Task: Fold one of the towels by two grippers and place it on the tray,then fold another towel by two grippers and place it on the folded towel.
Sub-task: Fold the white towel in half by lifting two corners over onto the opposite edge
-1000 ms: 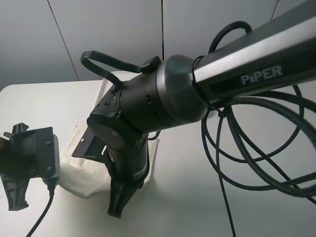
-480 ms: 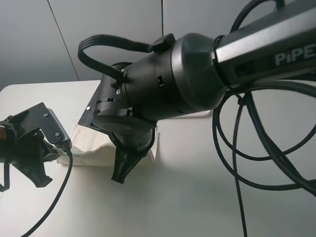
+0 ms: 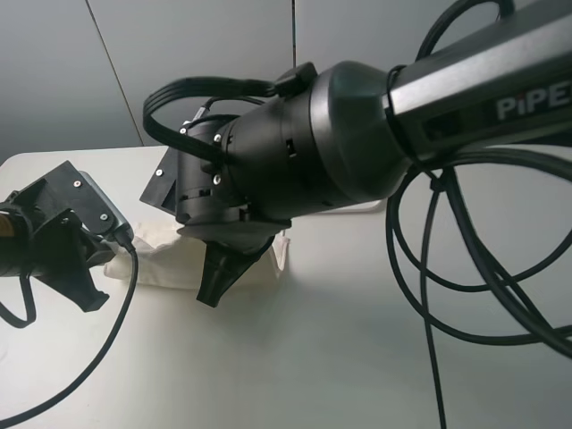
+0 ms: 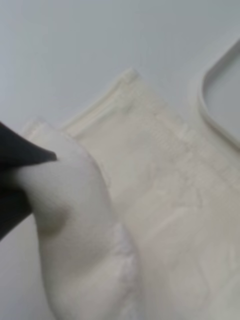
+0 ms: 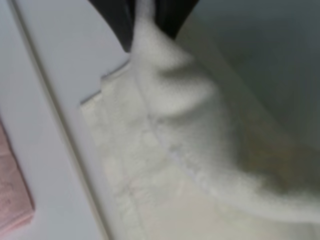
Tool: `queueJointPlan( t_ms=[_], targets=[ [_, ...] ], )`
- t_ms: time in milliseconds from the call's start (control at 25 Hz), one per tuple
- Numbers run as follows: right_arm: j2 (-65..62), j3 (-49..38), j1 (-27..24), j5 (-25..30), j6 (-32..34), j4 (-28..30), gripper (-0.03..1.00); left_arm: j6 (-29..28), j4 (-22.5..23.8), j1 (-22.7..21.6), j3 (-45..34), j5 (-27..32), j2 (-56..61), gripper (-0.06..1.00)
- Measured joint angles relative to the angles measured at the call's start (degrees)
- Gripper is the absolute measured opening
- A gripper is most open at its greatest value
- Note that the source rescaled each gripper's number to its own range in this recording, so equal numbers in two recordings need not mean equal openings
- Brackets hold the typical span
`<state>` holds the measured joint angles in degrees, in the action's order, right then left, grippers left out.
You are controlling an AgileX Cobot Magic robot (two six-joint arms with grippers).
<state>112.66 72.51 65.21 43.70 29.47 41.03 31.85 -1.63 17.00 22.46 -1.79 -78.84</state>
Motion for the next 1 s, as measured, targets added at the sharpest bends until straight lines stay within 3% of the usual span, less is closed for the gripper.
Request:
queueJointPlan(
  t_ms=[280,480,720,1000],
  targets=[
    [0.0,-0.4,-0.5,-1.5,2.9,1.6,0.00,0.0,0.0,-0.5,0.0,-1.8,0.0,0.00],
    [0.0,-2.5,-2.6,-3.4,6.8,3.5,0.00,-0.1,-3.5,-5.2,0.0,-3.3,0.0,0.01],
    [0.0,-2.9,-4.0,-7.5,10.7,5.4,0.00,-0.1,-4.8,-6.1,0.0,-5.4,-0.7,0.12],
    [1.6,-3.0,-5.7,-8.0,11.5,6.1,0.00,-0.1,-5.0,-6.2,1.3,-7.8,-5.0,0.20]
  ],
)
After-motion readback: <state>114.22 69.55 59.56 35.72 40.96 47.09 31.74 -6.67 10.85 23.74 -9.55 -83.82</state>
